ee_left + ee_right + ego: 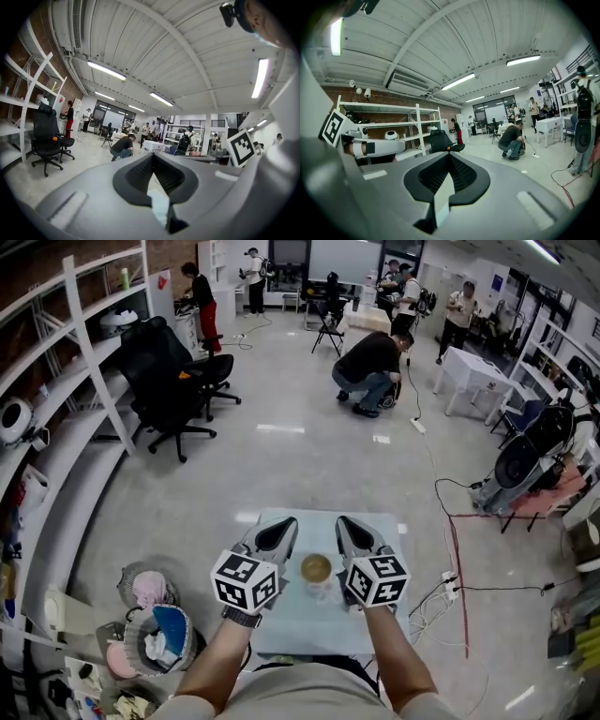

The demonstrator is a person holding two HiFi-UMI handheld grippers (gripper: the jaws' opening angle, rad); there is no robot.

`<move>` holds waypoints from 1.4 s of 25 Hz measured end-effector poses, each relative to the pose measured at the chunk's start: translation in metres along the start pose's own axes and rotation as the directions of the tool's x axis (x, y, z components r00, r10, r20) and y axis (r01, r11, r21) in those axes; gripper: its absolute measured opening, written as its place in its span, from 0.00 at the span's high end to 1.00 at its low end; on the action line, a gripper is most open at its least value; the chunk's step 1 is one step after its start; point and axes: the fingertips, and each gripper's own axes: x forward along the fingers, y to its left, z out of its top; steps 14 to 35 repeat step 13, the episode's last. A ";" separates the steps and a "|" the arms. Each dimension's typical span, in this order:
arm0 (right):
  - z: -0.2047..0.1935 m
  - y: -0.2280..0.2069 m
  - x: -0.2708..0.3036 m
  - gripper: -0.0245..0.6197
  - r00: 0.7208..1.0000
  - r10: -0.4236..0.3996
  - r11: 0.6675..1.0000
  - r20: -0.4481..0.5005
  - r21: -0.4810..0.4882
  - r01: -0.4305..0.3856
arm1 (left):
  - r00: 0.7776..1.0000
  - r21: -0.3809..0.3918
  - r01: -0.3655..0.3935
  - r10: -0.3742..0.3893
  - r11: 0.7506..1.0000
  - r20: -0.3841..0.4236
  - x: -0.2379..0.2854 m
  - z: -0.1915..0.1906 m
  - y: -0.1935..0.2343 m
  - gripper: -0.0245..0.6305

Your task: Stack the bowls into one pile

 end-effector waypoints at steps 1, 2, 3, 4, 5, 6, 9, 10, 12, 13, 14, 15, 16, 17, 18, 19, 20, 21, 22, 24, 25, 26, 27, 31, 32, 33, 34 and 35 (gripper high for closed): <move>0.000 0.001 0.000 0.95 1.000 0.001 1.000 0.000 0.000 -0.001 | 1.000 0.000 -0.002 0.002 1.000 0.002 -0.001 0.001 0.001 0.95; 0.001 0.001 0.001 0.95 1.000 0.001 1.000 0.000 -0.001 -0.001 | 1.000 0.001 -0.003 0.003 1.000 0.003 -0.001 0.002 0.001 0.95; 0.002 0.001 0.002 0.95 1.000 0.002 1.000 0.000 -0.001 -0.002 | 1.000 0.002 -0.004 0.004 1.000 0.004 -0.001 0.003 0.002 0.95; 0.002 0.002 0.002 0.95 1.000 0.002 1.000 0.000 -0.001 -0.002 | 1.000 0.003 -0.006 0.006 1.000 0.005 -0.001 0.003 0.003 0.95; 0.001 0.002 0.003 0.95 1.000 0.003 1.000 -0.001 -0.001 -0.003 | 1.000 0.004 -0.007 0.007 1.000 0.005 -0.001 0.003 0.004 0.95; 0.001 0.001 0.004 0.95 1.000 0.003 1.000 -0.002 -0.001 -0.003 | 1.000 0.005 -0.009 0.009 1.000 0.004 -0.001 0.002 0.005 0.95; 0.000 0.001 0.006 0.95 1.000 0.003 1.000 -0.004 -0.003 -0.003 | 1.000 0.007 -0.011 0.011 1.000 0.004 0.001 0.002 0.008 0.95; 0.000 0.000 0.008 0.95 1.000 0.002 1.000 -0.003 -0.004 -0.002 | 1.000 0.007 -0.012 0.011 1.000 0.004 0.001 0.002 0.009 0.95; 0.002 0.001 0.011 0.95 1.000 0.002 1.000 -0.003 -0.005 -0.002 | 1.000 0.010 -0.012 0.012 1.000 0.005 0.003 0.005 0.012 0.95; 0.003 0.001 0.013 0.95 1.000 0.002 1.000 -0.002 -0.005 -0.002 | 1.000 0.012 -0.012 0.012 1.000 0.005 0.004 0.006 0.013 0.95; 0.003 0.001 0.013 0.95 1.000 0.002 1.000 -0.002 -0.005 -0.002 | 1.000 0.012 -0.012 0.012 1.000 0.005 0.004 0.006 0.013 0.95; 0.003 0.001 0.013 0.95 1.000 0.002 1.000 -0.002 -0.005 -0.002 | 1.000 0.012 -0.012 0.012 1.000 0.005 0.004 0.006 0.013 0.95; 0.003 0.001 0.013 0.95 1.000 0.002 1.000 -0.002 -0.005 -0.002 | 1.000 0.012 -0.012 0.012 1.000 0.005 0.004 0.006 0.013 0.95; 0.003 0.001 0.013 0.95 1.000 0.002 1.000 -0.002 -0.005 -0.002 | 1.000 0.012 -0.012 0.012 1.000 0.005 0.004 0.006 0.013 0.95; 0.003 0.001 0.013 0.95 1.000 0.002 1.000 -0.002 -0.005 -0.002 | 1.000 0.012 -0.012 0.012 1.000 0.005 0.004 0.006 0.013 0.95; 0.003 0.001 0.013 0.95 1.000 0.002 1.000 -0.002 -0.005 -0.002 | 1.000 0.012 -0.012 0.012 1.000 0.005 0.004 0.006 0.013 0.95; 0.003 0.001 0.013 0.95 1.000 0.002 1.000 -0.002 -0.005 -0.002 | 1.000 0.012 -0.012 0.012 1.000 0.005 0.004 0.006 0.013 0.95; 0.003 0.001 0.013 0.95 1.000 0.002 1.000 -0.002 -0.005 -0.002 | 1.000 0.012 -0.012 0.012 1.000 0.005 0.004 0.006 0.013 0.95; 0.003 0.001 0.013 0.95 1.000 0.002 1.000 -0.002 -0.005 -0.002 | 1.000 0.012 -0.012 0.012 1.000 0.005 0.004 0.006 0.013 0.95; 0.003 0.001 0.013 0.95 1.000 0.002 1.000 -0.002 -0.005 -0.002 | 1.000 0.012 -0.012 0.012 1.000 0.005 0.004 0.006 0.013 0.95; 0.003 0.001 0.013 0.95 1.000 0.002 1.000 -0.002 -0.005 -0.002 | 1.000 0.012 -0.012 0.012 1.000 0.005 0.004 0.006 0.013 0.95; 0.003 0.001 0.013 0.95 1.000 0.002 1.000 -0.002 -0.005 -0.002 | 1.000 0.012 -0.012 0.012 1.000 0.005 0.004 0.006 0.013 0.95; 0.003 0.001 0.013 0.95 1.000 0.002 1.000 -0.002 -0.005 -0.002 | 1.000 0.012 -0.012 0.012 1.000 0.005 0.004 0.006 0.013 0.95; 0.003 0.001 0.013 0.95 1.000 0.002 1.000 -0.002 -0.005 -0.002 | 1.000 0.012 -0.012 0.012 1.000 0.005 0.004 0.006 0.013 0.95; 0.003 0.001 0.013 0.95 1.000 0.002 1.000 -0.002 -0.005 -0.002 | 1.000 0.012 -0.012 0.012 1.000 0.005 0.004 0.006 0.013 0.95; 0.003 0.001 0.013 0.95 1.000 0.002 1.000 -0.002 -0.005 -0.002 | 1.000 0.012 -0.012 0.012 1.000 0.005 0.004 0.006 0.013 0.95; 0.003 0.001 0.013 0.95 1.000 0.002 1.000 -0.002 -0.005 -0.002 | 1.000 0.012 -0.012 0.012 1.000 0.005 0.004 0.006 0.013 0.95; 0.003 0.001 0.013 0.95 1.000 0.002 1.000 -0.002 -0.005 -0.002 | 1.000 0.012 -0.012 0.012 1.000 0.005 0.004 0.006 0.013 0.95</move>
